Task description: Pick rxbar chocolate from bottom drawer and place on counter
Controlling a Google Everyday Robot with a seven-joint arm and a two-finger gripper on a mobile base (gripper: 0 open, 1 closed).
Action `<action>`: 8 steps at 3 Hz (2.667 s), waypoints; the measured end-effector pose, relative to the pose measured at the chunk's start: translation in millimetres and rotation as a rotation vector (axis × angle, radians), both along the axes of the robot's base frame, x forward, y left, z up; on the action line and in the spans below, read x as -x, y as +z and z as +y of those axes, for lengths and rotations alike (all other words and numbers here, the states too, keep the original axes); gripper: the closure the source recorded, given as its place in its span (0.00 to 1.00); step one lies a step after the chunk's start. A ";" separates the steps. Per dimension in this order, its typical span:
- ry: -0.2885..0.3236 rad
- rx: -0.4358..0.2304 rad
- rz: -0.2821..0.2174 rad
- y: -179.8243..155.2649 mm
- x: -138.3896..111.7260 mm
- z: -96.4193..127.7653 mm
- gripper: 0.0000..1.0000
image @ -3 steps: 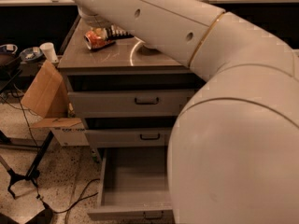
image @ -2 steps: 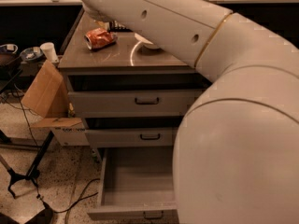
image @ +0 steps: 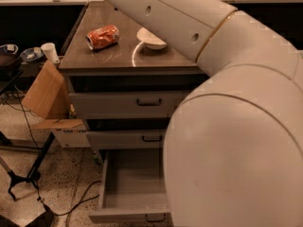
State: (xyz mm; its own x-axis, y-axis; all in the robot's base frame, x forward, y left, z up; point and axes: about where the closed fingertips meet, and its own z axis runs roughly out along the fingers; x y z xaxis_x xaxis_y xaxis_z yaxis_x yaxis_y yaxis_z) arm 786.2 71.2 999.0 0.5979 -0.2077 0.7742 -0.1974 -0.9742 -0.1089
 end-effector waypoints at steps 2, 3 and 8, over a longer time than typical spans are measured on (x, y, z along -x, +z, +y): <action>-0.048 -0.040 -0.061 19.8 -32.3 -9.9 1.00; -0.080 -0.033 -0.101 18.7 -35.8 -13.6 1.00; -0.385 0.025 -0.223 -37.0 -118.2 -126.6 1.00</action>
Offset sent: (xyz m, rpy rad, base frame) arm 0.0271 -0.0064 0.0126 0.0258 -0.0474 -0.0375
